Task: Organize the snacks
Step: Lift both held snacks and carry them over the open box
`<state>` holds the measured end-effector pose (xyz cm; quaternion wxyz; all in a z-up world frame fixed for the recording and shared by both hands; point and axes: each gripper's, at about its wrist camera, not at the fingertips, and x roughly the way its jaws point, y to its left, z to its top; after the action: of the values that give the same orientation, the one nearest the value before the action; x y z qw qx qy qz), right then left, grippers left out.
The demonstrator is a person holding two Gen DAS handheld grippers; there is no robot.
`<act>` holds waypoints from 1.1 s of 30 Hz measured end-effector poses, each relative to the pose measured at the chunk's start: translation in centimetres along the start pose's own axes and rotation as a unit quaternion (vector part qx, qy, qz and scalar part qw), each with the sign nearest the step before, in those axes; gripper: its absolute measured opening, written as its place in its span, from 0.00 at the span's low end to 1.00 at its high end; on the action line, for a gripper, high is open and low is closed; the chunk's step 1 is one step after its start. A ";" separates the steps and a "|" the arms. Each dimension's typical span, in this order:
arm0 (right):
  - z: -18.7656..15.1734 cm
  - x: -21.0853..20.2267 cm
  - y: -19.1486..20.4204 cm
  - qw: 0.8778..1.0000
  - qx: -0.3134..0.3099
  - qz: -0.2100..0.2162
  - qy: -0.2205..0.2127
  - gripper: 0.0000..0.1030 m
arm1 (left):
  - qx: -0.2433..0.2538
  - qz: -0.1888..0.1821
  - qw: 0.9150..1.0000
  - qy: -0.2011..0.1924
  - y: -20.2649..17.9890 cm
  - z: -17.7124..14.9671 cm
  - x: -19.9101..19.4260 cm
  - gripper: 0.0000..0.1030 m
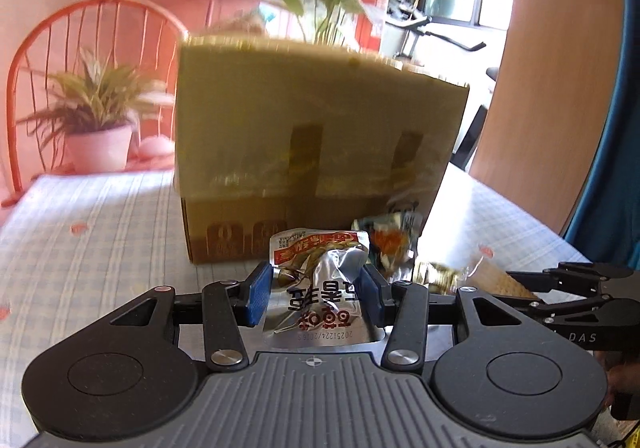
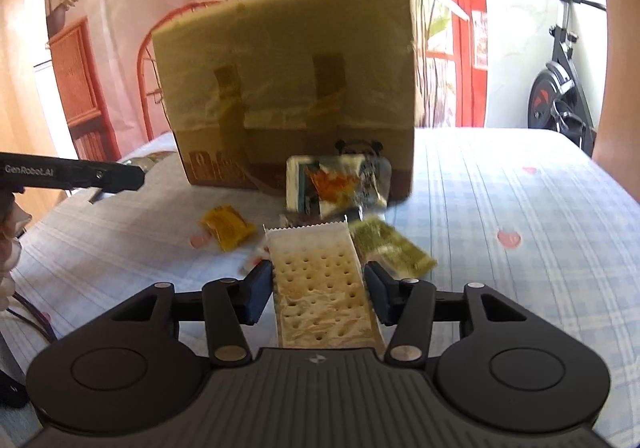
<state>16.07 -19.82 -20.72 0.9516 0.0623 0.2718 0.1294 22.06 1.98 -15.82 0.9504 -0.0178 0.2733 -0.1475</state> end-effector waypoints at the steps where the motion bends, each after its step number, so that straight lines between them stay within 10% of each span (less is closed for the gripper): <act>1: 0.7 -0.2 0.1 1.000 -0.003 0.001 -0.006 0.51 | 0.003 -0.001 1.000 -0.007 0.0 0.6 -0.1 0.49; 19: 17.9 -1.7 0.3 0.990 -0.037 0.011 -0.135 0.51 | 0.058 -0.040 0.990 -0.123 -1.3 13.9 -1.1 0.49; 33: 22.5 0.0 -0.3 0.990 -0.054 -0.006 -0.133 0.51 | 0.038 -0.061 0.991 -0.116 -0.4 16.9 1.7 0.49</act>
<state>28.10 -21.16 -1.74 0.9821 0.0255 0.1356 0.1285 32.19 0.27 -2.30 0.9648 -0.0156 0.1539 -0.2127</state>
